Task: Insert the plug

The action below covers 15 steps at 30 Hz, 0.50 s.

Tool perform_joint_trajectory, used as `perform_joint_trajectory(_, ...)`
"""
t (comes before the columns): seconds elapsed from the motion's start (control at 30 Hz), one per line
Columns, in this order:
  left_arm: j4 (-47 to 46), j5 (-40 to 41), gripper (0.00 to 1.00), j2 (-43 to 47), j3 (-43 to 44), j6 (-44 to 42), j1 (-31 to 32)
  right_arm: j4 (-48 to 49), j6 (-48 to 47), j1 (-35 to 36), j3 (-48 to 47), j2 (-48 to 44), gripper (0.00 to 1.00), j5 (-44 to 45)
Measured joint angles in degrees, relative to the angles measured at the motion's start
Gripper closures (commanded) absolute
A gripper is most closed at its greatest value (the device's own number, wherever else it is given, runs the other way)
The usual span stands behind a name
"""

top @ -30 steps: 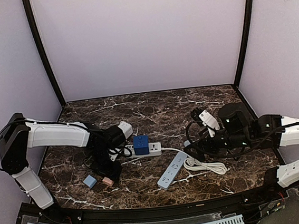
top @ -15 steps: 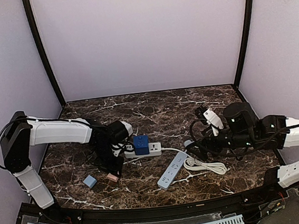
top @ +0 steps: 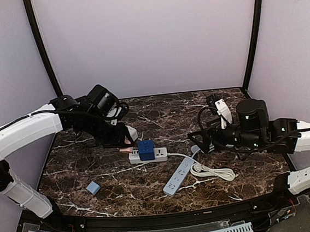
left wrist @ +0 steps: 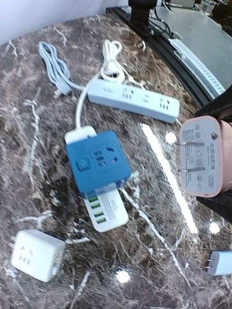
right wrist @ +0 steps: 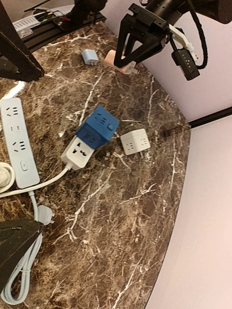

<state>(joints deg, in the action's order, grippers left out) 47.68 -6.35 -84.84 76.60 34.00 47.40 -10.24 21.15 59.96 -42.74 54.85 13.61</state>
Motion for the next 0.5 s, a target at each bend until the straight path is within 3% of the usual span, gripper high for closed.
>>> perform_joint_trajectory(0.13, -5.4, -1.9, 0.98, 0.9, 2.7, 4.1, -0.1, 6.8, 0.1, 0.0, -0.3, 0.1, 0.01, 1.9)
perform_joint_trajectory(0.33, -19.3, -4.3, 0.99, 0.9, 3.4, 13.2, -0.7, 17.6, -1.7, 0.0, -1.4, 1.0, 0.01, 4.3)
perform_joint_trajectory(0.5, -37.7, -3.4, 0.99, 1.2, 1.2, 23.0, -1.0, 25.1, -4.2, 0.0, -2.7, 2.6, 0.01, 4.4)
